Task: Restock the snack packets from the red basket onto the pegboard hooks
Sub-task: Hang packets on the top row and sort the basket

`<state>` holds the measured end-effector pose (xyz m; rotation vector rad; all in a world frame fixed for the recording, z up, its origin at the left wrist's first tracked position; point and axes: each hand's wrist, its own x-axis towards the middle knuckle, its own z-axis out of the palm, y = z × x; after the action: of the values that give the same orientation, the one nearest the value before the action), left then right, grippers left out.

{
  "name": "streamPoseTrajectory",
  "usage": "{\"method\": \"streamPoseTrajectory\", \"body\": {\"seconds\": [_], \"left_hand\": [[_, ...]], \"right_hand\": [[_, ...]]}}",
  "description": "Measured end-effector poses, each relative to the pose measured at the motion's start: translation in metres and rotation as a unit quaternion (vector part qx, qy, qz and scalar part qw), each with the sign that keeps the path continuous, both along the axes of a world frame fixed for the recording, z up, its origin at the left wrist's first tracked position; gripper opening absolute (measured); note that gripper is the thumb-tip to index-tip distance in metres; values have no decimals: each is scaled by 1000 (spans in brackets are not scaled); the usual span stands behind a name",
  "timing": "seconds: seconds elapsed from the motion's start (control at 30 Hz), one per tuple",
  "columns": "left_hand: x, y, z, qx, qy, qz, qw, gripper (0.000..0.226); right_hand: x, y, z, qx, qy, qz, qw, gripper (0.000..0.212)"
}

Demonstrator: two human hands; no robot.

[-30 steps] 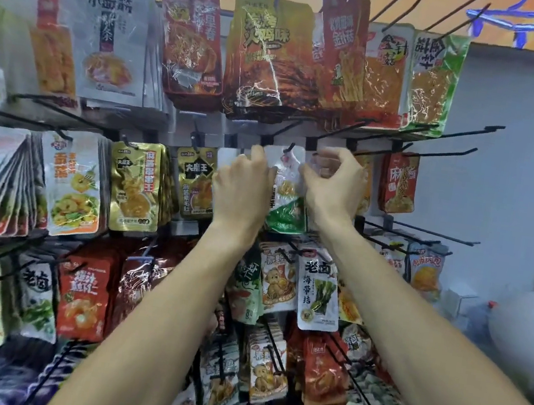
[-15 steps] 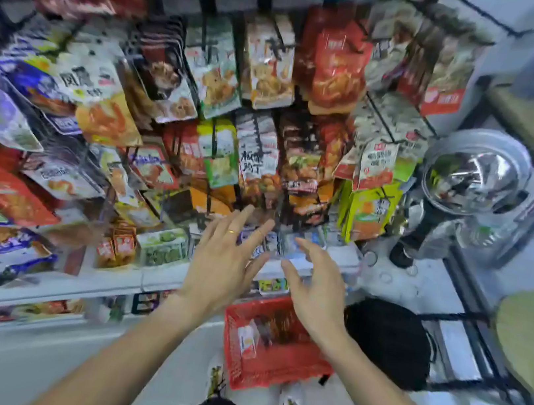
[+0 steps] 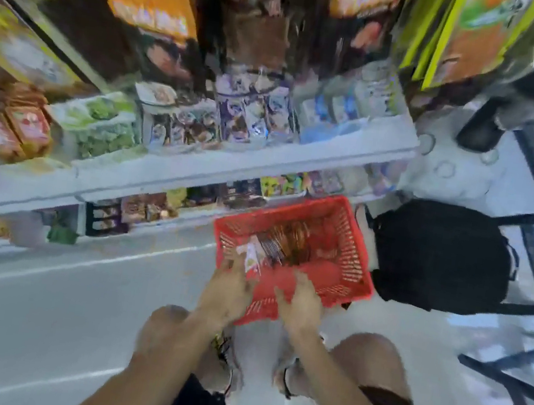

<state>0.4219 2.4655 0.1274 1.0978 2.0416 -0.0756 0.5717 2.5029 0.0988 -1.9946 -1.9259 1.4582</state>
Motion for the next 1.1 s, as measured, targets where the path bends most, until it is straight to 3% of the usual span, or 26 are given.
{"method": "streamPoseTrajectory", "body": {"seconds": [0.2,0.43,0.6,0.7,0.83,0.93,1.0,1.1], "left_hand": [[11,31,-244,-29,-36,153,987,64],[4,57,-419,-70,-54,304,949,72],[18,56,-447,-23,-41,386,921,70],[21,49,-457,63,-31,374,925,50],[18,44,-467,121,-111,373,913,37],[12,48,-458,154,-204,446,858,28],[9,49,-452,156,-237,496,821,34],[6,46,-462,135,-311,593,730,43]], "right_hand": [[-25,19,-220,-19,-39,-15,999,41],[-60,55,-369,137,-78,80,984,38],[-65,57,-395,244,-185,158,939,36],[-64,53,-398,312,-222,205,901,27],[-71,49,-395,261,-241,245,902,38],[-78,54,-390,200,-223,219,929,46],[-80,57,-388,165,-210,221,938,53],[-79,56,-385,125,-203,238,942,64]]}}
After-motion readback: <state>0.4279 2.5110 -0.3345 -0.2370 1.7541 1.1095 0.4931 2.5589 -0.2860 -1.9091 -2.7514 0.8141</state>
